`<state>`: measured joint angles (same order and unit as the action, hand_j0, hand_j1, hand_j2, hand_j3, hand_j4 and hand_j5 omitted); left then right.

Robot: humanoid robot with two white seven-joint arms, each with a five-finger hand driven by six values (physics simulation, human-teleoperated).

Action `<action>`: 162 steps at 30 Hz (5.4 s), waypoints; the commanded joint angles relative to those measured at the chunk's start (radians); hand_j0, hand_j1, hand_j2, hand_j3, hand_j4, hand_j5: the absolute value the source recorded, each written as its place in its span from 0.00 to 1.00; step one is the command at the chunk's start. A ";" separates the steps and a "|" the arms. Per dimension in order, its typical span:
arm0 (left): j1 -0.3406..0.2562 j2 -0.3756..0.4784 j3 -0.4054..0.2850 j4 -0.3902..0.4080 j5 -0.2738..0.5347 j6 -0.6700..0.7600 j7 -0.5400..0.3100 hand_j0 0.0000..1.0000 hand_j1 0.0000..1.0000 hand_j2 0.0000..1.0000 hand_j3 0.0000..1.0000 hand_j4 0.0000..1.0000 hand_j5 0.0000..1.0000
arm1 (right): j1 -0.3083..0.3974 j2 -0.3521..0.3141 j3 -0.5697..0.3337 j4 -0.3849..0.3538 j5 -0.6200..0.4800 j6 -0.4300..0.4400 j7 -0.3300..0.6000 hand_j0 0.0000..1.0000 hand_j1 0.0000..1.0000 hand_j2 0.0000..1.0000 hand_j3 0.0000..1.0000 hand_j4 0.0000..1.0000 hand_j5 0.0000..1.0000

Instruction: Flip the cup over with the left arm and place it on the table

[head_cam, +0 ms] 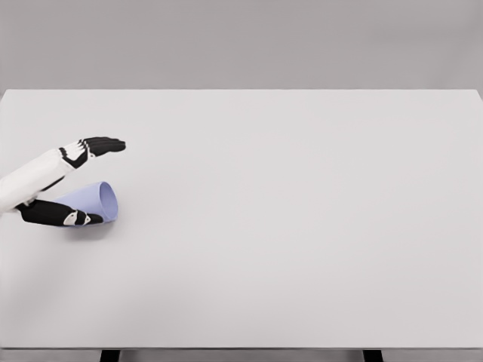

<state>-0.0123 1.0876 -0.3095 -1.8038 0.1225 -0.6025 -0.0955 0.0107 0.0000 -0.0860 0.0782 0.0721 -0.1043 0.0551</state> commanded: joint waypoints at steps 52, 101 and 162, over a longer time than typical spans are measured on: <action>0.014 -0.035 -0.049 0.001 0.200 0.733 -0.049 1.00 1.00 1.00 1.00 1.00 1.00 | 0.000 0.000 0.000 0.000 0.000 0.000 0.000 1.00 1.00 1.00 1.00 1.00 1.00; -0.037 -0.120 -0.069 0.001 0.170 0.888 -0.047 0.83 0.83 0.83 0.83 0.83 0.83 | 0.000 0.000 0.000 0.000 0.000 0.000 0.000 1.00 1.00 1.00 1.00 1.00 1.00; -0.020 -0.626 0.164 0.009 0.180 0.693 -0.049 0.88 0.88 0.88 0.88 0.88 0.88 | -0.002 0.000 0.000 0.000 0.000 0.000 0.000 1.00 1.00 1.00 1.00 1.00 1.00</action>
<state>-0.0322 0.4634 -0.1468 -1.7949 0.3012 0.0914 -0.1442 0.0107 0.0000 -0.0860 0.0782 0.0721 -0.1043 0.0551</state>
